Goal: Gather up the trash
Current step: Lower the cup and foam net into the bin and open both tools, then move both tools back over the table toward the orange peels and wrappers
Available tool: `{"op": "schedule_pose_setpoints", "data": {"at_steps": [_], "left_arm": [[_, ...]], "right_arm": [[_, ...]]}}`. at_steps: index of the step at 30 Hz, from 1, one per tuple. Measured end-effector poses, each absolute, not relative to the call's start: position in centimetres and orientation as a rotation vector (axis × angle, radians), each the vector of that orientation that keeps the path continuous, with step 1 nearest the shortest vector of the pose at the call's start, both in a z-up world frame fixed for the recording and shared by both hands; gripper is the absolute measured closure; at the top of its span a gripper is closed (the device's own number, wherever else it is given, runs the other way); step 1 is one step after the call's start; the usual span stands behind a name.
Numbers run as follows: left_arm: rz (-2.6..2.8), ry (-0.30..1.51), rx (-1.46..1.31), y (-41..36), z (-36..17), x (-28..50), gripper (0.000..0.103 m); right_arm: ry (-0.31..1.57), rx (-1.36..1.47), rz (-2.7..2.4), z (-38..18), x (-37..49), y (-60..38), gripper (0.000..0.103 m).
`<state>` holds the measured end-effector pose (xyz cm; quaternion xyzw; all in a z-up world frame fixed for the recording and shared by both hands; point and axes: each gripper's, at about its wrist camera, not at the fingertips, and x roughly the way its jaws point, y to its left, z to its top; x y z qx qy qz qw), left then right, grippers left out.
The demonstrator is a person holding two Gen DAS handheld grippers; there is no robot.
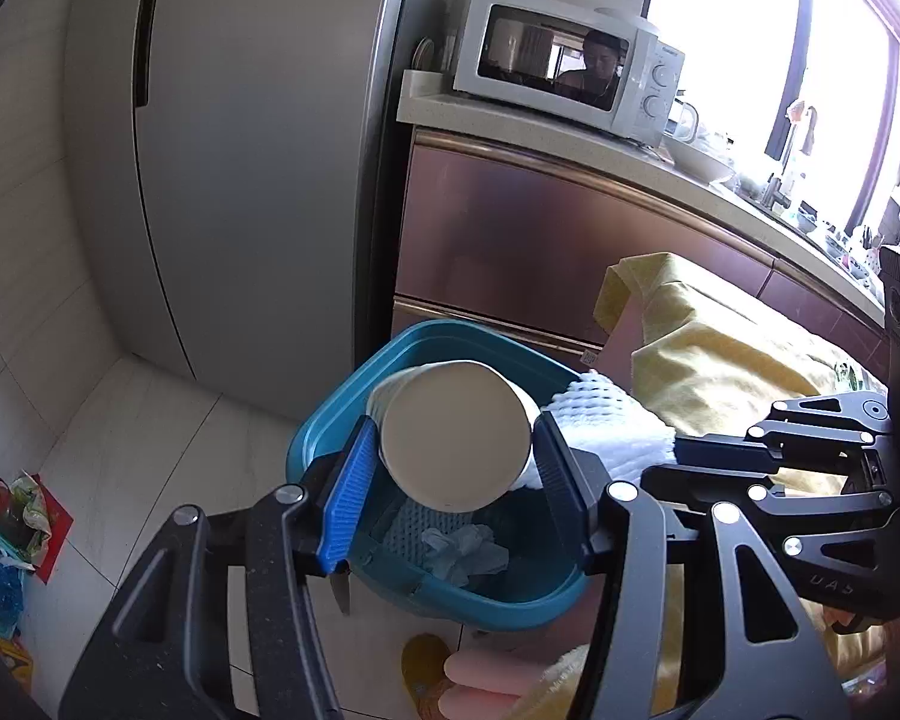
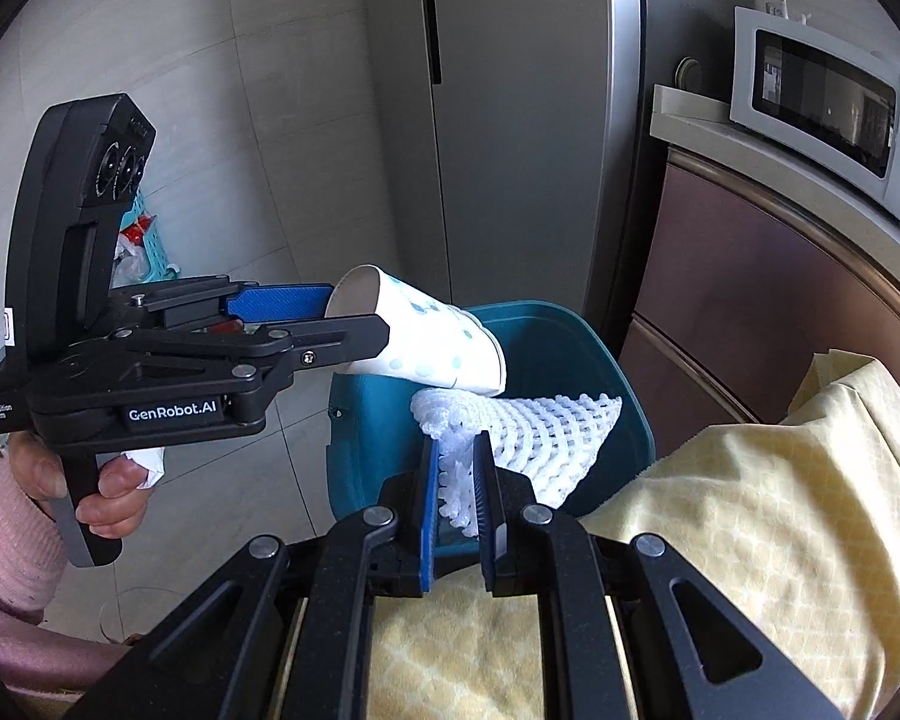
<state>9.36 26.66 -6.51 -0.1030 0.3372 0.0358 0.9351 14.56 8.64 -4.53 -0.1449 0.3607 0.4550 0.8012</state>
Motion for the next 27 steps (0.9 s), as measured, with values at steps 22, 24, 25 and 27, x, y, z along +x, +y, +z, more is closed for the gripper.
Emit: {"op": "schedule_pose_setpoints", "data": {"at_steps": [22,24,25,27], "left_arm": [[0.031,0.761,-0.305,26.6,-11.0,13.3,0.051],[0.027,0.751,-0.296,26.2,-10.6,13.0,0.051],[0.024,0.747,-0.292,26.0,-10.3,12.8,0.051],[0.016,0.735,-0.281,25.5,-9.8,12.5,0.05]], "right_arm": [[0.82,-0.152,0.909,-4.9,17.6,6.3,0.08],[0.815,-0.137,0.906,-4.6,17.5,5.7,0.079],[0.81,-0.13,0.906,-4.4,17.4,5.4,0.079],[0.799,-0.116,0.903,-4.0,17.1,4.7,0.077]]}}
